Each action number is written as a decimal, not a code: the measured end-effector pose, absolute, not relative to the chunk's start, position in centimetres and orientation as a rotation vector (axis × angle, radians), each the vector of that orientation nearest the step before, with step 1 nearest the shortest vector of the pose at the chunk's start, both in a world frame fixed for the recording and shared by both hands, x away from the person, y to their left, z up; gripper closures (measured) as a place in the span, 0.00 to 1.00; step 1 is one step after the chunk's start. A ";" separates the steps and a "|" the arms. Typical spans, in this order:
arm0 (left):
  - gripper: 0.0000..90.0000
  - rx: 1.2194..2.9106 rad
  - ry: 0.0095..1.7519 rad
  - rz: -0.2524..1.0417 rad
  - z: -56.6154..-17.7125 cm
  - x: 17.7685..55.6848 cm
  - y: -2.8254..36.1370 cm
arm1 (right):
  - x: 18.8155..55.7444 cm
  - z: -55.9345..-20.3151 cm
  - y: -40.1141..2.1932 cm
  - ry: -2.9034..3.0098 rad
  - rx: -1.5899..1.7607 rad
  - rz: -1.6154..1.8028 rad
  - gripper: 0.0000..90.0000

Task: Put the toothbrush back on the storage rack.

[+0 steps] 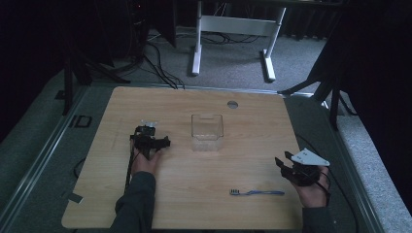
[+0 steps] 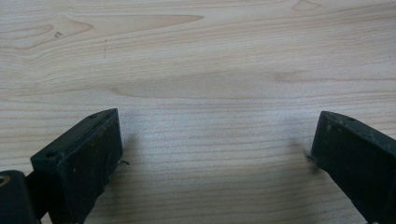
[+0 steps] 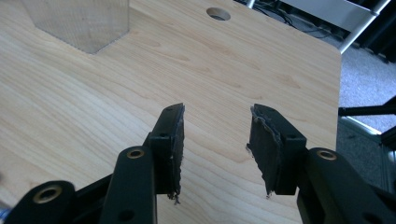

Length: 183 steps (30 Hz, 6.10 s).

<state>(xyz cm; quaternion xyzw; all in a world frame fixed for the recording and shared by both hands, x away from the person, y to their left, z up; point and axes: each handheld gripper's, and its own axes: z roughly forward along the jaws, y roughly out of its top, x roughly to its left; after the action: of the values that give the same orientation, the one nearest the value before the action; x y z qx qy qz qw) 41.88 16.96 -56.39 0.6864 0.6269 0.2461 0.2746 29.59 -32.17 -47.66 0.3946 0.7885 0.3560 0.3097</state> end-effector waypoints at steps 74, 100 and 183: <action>0.03 1.840 1.690 0.663 -56.4 41.9 16.9 | 30.1 -44.9 -29.4 2.427 0.768 0.766 0.75; 0.03 1.841 1.690 0.663 -56.4 41.9 16.9 | 30.5 -45.4 -28.2 2.527 0.713 0.724 0.74; 0.03 1.841 1.690 0.662 -56.4 41.9 16.8 | 31.2 -46.0 -24.9 2.754 0.511 0.571 0.71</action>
<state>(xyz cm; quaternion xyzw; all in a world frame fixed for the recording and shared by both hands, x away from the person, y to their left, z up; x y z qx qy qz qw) 41.91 16.83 -56.39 0.6846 0.6288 0.2461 0.2746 31.24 -24.92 -46.00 0.1769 0.9538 0.1978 0.1409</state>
